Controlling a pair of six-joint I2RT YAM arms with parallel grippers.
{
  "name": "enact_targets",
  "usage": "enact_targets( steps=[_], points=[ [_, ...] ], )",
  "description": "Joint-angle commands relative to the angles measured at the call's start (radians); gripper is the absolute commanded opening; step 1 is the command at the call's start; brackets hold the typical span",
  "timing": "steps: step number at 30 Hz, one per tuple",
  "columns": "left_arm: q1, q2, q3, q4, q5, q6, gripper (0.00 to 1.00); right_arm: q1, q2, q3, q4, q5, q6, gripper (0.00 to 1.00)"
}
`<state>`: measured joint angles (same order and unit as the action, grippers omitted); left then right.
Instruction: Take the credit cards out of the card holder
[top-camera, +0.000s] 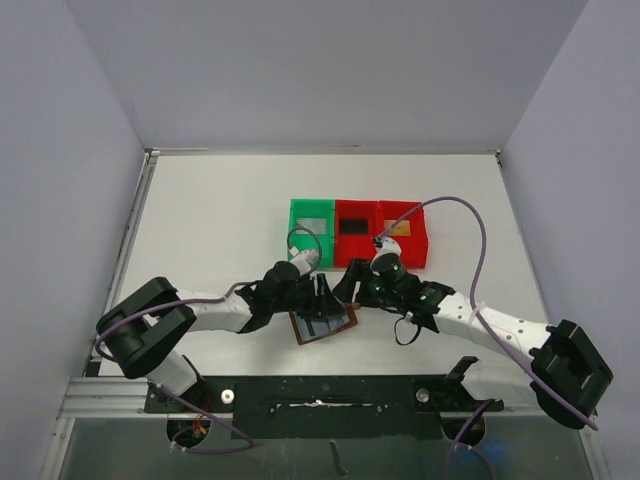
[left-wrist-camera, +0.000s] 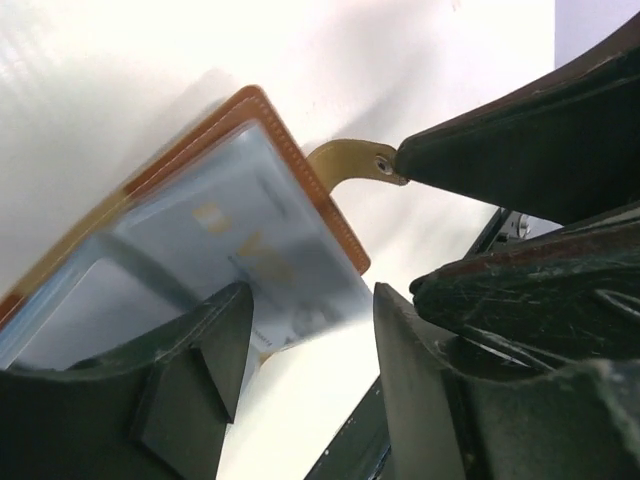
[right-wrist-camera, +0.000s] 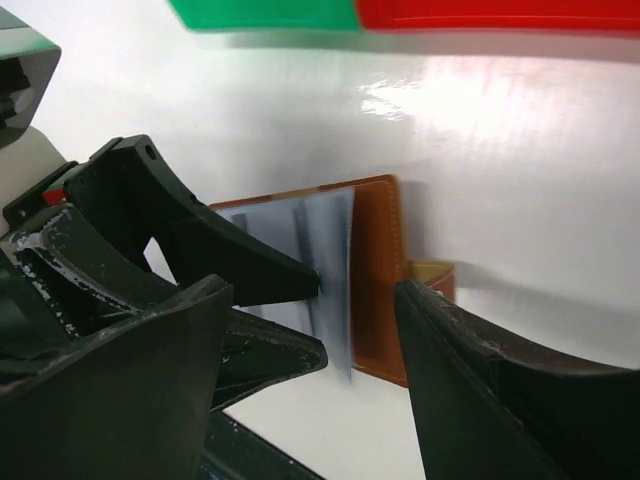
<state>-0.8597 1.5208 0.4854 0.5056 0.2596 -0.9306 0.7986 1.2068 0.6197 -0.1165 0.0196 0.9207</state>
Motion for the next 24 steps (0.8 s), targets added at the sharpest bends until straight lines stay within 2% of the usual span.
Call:
enact_targets(
  steps=[1,5,10,16,21,24],
  points=[
    [-0.038,0.056,0.166,-0.134,0.039,0.084,0.51,-0.068,-0.079,-0.075,0.014,0.038,0.032,0.67],
    [-0.049,-0.005,0.134,-0.174,-0.009,0.081,0.56,-0.116,-0.083,-0.101,0.061,-0.031,0.022,0.66],
    [-0.037,-0.152,0.085,-0.255,-0.085,0.075,0.57,-0.115,-0.056,-0.079,0.055,-0.082,-0.014,0.59],
    [-0.004,-0.340,0.034,-0.382,-0.173,0.073,0.64,-0.099,-0.010,-0.047,0.049,-0.132,-0.044,0.62],
    [0.078,-0.452,-0.023,-0.399,-0.162,0.062,0.68,-0.071,0.075,0.019,0.012,-0.119,-0.101,0.66],
    [0.145,-0.471,-0.027,-0.406,-0.099,0.072,0.68,-0.075,0.113,0.064,-0.063,-0.034,-0.085,0.64]
  ],
)
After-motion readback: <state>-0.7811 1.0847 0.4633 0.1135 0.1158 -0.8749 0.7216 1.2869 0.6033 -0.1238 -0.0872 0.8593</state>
